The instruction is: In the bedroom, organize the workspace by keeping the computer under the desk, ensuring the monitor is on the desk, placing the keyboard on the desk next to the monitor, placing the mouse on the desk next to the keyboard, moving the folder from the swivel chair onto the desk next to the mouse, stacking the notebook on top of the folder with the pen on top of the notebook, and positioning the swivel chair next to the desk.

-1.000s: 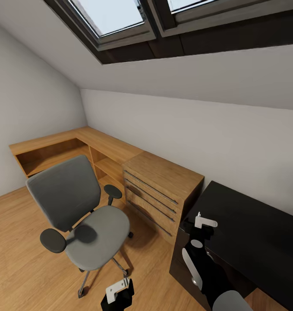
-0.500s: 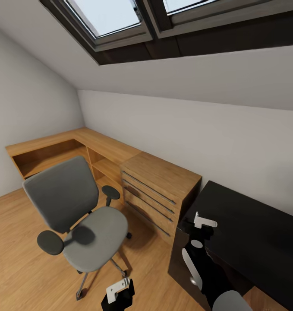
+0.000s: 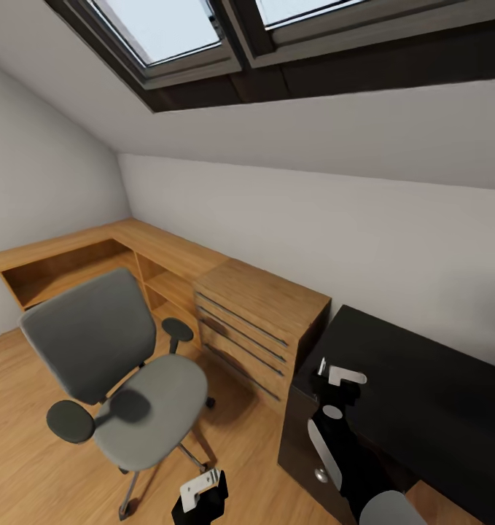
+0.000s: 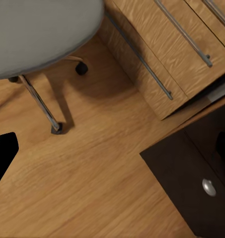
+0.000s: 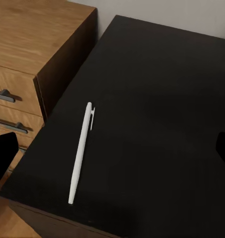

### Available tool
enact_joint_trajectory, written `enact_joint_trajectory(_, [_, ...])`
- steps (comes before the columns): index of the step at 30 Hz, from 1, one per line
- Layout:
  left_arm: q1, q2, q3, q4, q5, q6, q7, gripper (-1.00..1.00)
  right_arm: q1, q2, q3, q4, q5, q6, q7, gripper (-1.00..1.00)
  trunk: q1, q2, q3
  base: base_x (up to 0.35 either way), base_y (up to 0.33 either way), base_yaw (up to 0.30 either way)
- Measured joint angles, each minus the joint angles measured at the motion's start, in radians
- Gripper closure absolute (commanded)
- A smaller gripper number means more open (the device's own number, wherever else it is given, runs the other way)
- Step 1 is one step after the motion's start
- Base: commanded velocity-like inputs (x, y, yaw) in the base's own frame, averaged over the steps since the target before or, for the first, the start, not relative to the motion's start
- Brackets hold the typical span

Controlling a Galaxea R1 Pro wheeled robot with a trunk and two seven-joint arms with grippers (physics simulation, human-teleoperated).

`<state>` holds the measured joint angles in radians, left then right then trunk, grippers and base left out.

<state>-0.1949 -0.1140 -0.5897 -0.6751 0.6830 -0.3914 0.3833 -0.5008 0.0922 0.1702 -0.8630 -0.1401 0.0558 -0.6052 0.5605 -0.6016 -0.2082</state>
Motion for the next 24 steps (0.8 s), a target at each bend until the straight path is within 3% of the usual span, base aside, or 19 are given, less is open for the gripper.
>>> enact_joint_trajectory(8, [0.0, 0.0, -0.001, 0.0, -0.001, 0.0, -0.001, -1.0, 0.0, -0.005, -0.006, 0.006, -0.005, 0.006, 0.049, -1.0, 0.0, 0.0, 0.0, 0.231, 0.0, -0.002])
enact_joint_trajectory(19, [0.0, 0.0, -0.008, -0.042, -0.002, -0.001, 0.001, -1.0, -0.007, -0.022, -0.016, 0.084, -0.005, 0.011, 0.102, -1.0, 0.0, 0.0, 0.0, 0.039, 0.0, 0.0])
enact_joint_trajectory(24, [0.001, 0.001, -0.014, -0.102, -0.002, -0.001, 0.03, -1.0, -0.08, -0.037, -0.028, 0.22, -0.008, 0.01, 0.156, -1.0, 0.0, 0.0, 0.0, 0.002, 0.0, 0.0])
